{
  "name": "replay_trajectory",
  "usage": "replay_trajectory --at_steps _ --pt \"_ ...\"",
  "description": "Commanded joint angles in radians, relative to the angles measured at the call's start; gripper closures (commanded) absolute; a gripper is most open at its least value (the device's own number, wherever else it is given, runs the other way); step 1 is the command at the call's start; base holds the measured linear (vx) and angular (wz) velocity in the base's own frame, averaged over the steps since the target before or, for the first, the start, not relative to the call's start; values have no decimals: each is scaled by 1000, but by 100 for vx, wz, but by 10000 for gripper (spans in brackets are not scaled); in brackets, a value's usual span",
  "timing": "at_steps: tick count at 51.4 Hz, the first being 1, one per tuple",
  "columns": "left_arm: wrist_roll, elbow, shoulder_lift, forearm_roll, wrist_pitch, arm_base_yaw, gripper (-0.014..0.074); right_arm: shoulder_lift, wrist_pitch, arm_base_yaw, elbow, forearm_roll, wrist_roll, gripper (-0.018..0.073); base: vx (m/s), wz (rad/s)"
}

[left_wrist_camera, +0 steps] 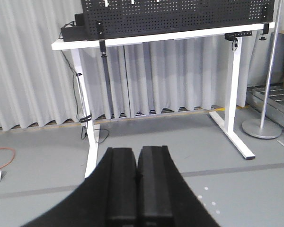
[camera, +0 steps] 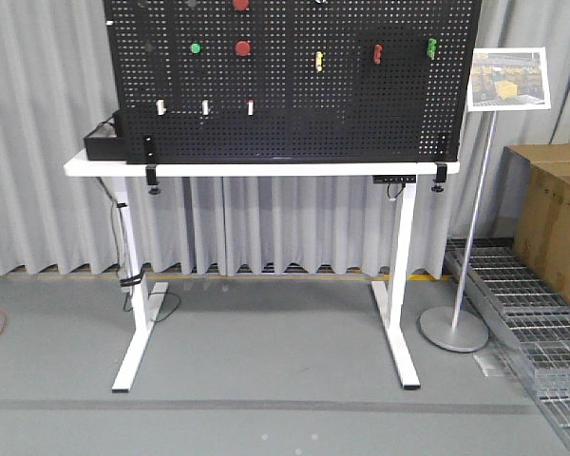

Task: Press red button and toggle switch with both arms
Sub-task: 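Drive the base forward until the pegboard fills the view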

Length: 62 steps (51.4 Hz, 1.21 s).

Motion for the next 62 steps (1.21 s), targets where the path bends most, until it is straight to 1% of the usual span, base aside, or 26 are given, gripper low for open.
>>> replay_trajectory --at_steps 1,38,62 --pt "-8 33 -16 -2 -84 4 595 -18 -79 -6 11 -3 -9 562 34 -6" --pt "-8 33 -16 -2 -84 4 595 -18 -79 -6 11 -3 -9 562 46 0" --pt "-8 33 -16 -2 -84 4 595 -18 -79 -6 11 -3 -9 562 51 8"
